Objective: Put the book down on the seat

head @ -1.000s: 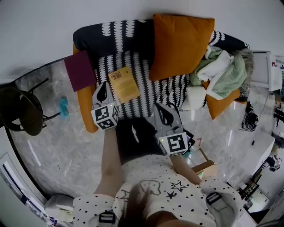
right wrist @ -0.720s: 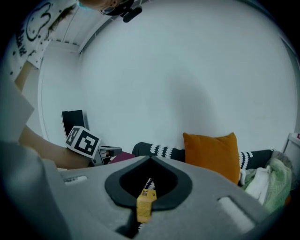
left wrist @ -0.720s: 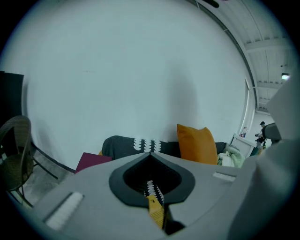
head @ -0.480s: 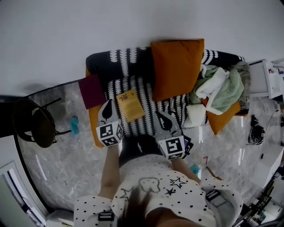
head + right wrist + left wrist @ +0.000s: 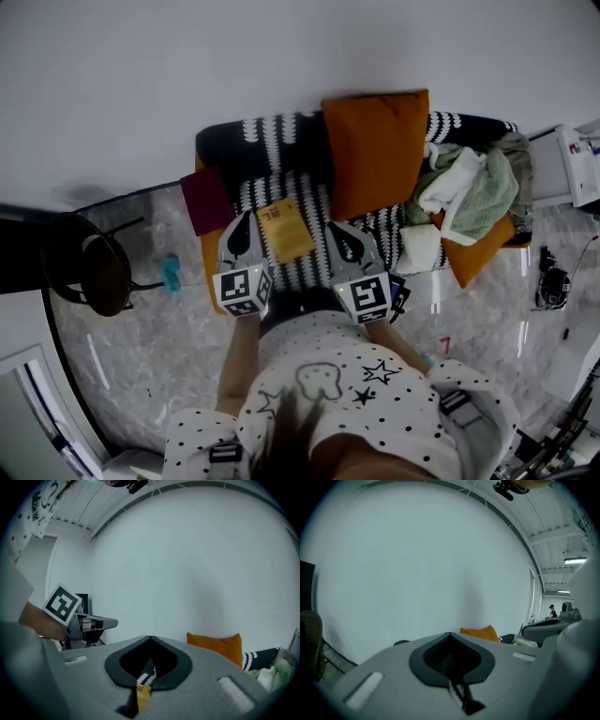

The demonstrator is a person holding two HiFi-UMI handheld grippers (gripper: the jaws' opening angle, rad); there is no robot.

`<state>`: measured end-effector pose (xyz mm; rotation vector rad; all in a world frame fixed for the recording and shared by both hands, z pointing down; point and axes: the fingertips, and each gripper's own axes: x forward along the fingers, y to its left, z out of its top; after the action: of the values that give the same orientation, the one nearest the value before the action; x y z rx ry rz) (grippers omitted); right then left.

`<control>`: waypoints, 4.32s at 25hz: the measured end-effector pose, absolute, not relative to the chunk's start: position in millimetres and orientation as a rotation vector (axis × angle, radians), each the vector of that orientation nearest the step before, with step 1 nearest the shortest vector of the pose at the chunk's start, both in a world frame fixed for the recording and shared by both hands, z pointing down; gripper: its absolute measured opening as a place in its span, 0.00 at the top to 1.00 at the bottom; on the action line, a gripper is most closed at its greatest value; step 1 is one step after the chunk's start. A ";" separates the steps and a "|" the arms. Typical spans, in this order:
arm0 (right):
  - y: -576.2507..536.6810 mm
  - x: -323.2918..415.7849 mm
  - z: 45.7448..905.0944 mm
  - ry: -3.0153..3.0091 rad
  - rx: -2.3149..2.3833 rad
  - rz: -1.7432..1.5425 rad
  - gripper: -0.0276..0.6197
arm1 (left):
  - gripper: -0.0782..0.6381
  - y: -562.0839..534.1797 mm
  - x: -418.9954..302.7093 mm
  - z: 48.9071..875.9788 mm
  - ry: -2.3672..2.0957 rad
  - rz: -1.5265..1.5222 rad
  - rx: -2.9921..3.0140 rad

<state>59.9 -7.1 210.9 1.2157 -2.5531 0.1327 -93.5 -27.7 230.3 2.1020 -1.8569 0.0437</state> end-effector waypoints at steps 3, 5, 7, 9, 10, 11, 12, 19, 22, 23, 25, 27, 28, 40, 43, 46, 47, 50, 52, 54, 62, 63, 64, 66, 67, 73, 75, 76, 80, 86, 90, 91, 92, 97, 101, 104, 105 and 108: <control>-9.3 57.5 203.0 -2.566 1.216 0.105 0.97 | 0.89 -21.2 -90.7 214.4 -1.856 0.010 2.120; -10.2 57.1 199.3 -2.570 1.217 0.088 0.97 | 0.89 -16.6 -88.9 203.0 -1.861 -0.017 2.130; -11.6 56.1 196.5 -2.575 1.216 0.071 0.97 | 0.89 -13.0 -87.6 192.3 -1.866 -0.037 2.145; -14.3 54.2 191.4 -2.584 1.220 0.052 0.97 | 0.89 -10.8 -87.7 181.4 -1.875 -0.056 2.165; -15.0 53.2 188.2 -2.587 1.220 0.043 0.97 | 0.89 -9.1 -87.9 175.9 -1.881 -0.068 2.173; -15.0 52.6 185.8 -2.588 1.220 0.036 0.97 | 0.89 -6.5 -88.0 170.8 -1.886 -0.079 2.180; -14.3 52.2 184.7 -2.590 1.218 0.032 0.97 | 0.89 -3.3 -87.8 166.3 -1.891 -0.085 2.187; -9.8 46.7 185.9 -2.594 1.190 0.027 0.97 | 0.89 12.7 -82.3 153.2 -1.871 -0.085 2.234; -12.9 39.4 183.0 -2.609 1.170 0.016 0.96 | 0.89 13.9 -85.0 159.3 -1.858 -0.103 2.202; -13.7 36.7 181.7 -2.615 1.165 0.011 0.96 | 0.89 14.4 -85.6 160.1 -1.854 -0.104 2.200; -13.2 32.5 180.3 -2.620 1.155 0.003 0.96 | 0.89 16.3 -84.5 160.7 -1.843 -0.099 2.210; -11.2 30.3 181.2 -2.623 1.141 -0.001 0.96 | 0.89 18.2 -80.8 162.2 -1.833 -0.099 2.219; -10.2 29.7 182.3 -2.624 1.133 -0.001 0.96 | 0.89 18.6 -78.4 163.3 -1.827 -0.101 2.221; -38.2 20.4 189.6 -2.629 1.086 0.027 0.96 | 0.89 -11.8 -71.4 171.3 -1.784 -0.084 2.235; -51.5 17.4 191.6 -2.633 1.073 0.038 0.96 | 0.89 -26.4 -73.6 172.0 -1.791 -0.086 2.223; -61.7 14.8 193.1 -2.633 1.067 0.052 0.96 | 0.89 -36.2 -75.6 176.5 -1.791 -0.069 2.214; -64.5 14.3 193.4 -2.631 1.067 0.056 0.96 | 0.89 -39.1 -76.4 177.4 -1.789 -0.066 2.211; -71.3 14.6 192.6 -2.619 1.073 0.063 0.96 | 0.89 -46.1 -77.1 178.0 -1.780 -0.064 2.207; -72.7 16.3 194.1 -2.610 1.077 0.073 0.96 | 0.89 -48.4 -75.3 178.3 -1.770 -0.062 2.211; -72.4 18.1 196.6 -2.611 1.080 0.081 0.96 | 0.89 -48.9 -72.2 179.5 -1.759 -0.057 2.218; -57.1 22.2 197.3 -2.625 1.083 0.079 0.96 | 0.89 -34.8 -63.2 173.6 -1.741 -0.077 2.251; -54.4 21.8 196.9 -2.630 1.078 0.076 0.96 | 0.89 -32.4 -63.4 173.0 -1.746 -0.079 2.252; -51.4 21.1 196.3 -2.636 1.071 0.073 0.96 | 0.89 -29.6 -63.0 172.7 -1.748 -0.078 2.258; -44.8 19.6 194.7 -2.652 1.054 0.065 0.96 | 0.89 -23.6 -60.8 171.9 -1.747 -0.067 2.272; -41.4 18.5 194.0 -2.662 1.043 0.066 0.96 | 0.89 -20.3 -59.9 171.4 -1.747 -0.066 2.274; -25.5 8.6 189.4 -2.709 0.988 0.061 0.96 | 0.89 -7.3 -60.6 171.2 -1.758 -0.080 2.284; -22.7 6.5 188.8 -2.712 0.976 0.047 0.96 | 0.89 -6.7 -60.9 169.7 -1.761 -0.072 2.288; -21.8 6.0 188.4 -2.712 0.976 0.046 0.96 | 0.89 -6.1 -60.7 169.1 -1.760 -0.068 2.291; -19.4 6.8 189.6 -2.709 0.982 0.058 0.96 | 0.89 -2.7 -60.1 169.7 -1.750 -0.063 2.294; -18.7 3.9 194.3 -2.701 0.960 0.065 0.96 | 0.89 -1.3 -66.8 175.9 -1.765 -0.074 2.254; -20.9 2.3 192.5 -2.704 0.957 0.050 0.96 | 0.89 -3.5 -63.8 175.2 -1.757 -0.063 2.272; -20.5 2.1 192.1 -2.704 0.957 0.048 0.96 | 0.89 -3.2 -63.6 175.1 -1.757 -0.063 2.273; -19.9 2.0 192.0 -2.704 0.956 0.045 0.96 | 0.89 -2.9 -63.8 175.2 -1.758 -0.064 2.271; -18.7 3.4 192.2 -2.700 0.956 0.036 0.96 | 0.89 -1.7 -64.8 173.8 -1.769 -0.074 2.269; -16.3 4.5 190.3 -2.703 0.956 0.027 0.96 | 0.89 0.7 -64.0 171.2 -1.779 -0.083 2.273; -15.8 6.4 189.1 -2.705 0.961 0.021 0.96 | 0.89 2.2 -62.0 170.0 -1.783 -0.085 2.280; -16.3 7.0 188.8 -2.705 0.962 0.018 0.96 | 0.89 2.0 -61.0 169.7 -1.783 -0.085 2.283; -18.2 9.2 187.6 -2.709 0.969 0.010 0.96 | 0.89 1.5 -58.4 170.0 -1.783 -0.081 2.289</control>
<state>9.2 -18.2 187.6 0.9689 -2.7092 0.0098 -58.4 1.5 170.0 2.2892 -1.7826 -0.0811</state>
